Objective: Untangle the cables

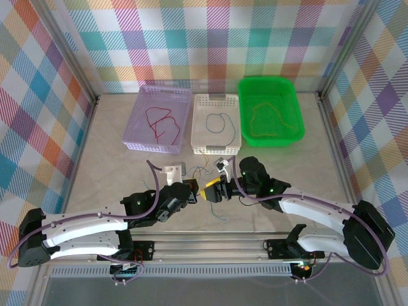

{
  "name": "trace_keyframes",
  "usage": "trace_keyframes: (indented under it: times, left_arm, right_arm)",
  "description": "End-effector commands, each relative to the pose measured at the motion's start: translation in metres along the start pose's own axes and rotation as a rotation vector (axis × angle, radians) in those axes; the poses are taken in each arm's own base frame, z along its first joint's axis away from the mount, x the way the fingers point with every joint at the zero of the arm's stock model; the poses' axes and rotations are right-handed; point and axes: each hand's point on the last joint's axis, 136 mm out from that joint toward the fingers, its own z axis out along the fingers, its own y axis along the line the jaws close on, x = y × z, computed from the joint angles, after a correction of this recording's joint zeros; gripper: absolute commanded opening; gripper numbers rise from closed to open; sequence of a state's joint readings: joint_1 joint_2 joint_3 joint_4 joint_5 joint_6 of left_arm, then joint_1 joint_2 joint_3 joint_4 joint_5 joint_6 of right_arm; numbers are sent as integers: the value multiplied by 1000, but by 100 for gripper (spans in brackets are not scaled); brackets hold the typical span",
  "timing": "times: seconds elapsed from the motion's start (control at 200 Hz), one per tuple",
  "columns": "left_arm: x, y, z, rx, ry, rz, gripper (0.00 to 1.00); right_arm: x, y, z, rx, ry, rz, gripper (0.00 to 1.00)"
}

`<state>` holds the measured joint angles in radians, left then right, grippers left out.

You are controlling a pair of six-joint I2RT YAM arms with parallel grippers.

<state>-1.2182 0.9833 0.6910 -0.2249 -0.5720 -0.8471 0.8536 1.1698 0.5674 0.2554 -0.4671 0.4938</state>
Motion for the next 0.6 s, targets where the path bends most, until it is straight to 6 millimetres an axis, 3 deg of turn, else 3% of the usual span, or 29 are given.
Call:
trace_keyframes:
  times: [0.0,0.19,0.49,0.595]
  left_arm:
    - [-15,-22,-6,68,-31,-30,0]
    - [-18,-28,-7,86,-32,-34,0]
    - [-20,-22,-11,69,-41,-31,0]
    - [-22,-13,-15,44,-49,-23,6]
  right_arm:
    - [-3,-2,5,1,-30,-25,59]
    - [3,-8,11,8,-16,-21,51]
    - [6,-10,7,38,-15,-28,1]
    - [3,-10,-3,77,-28,-51,0]
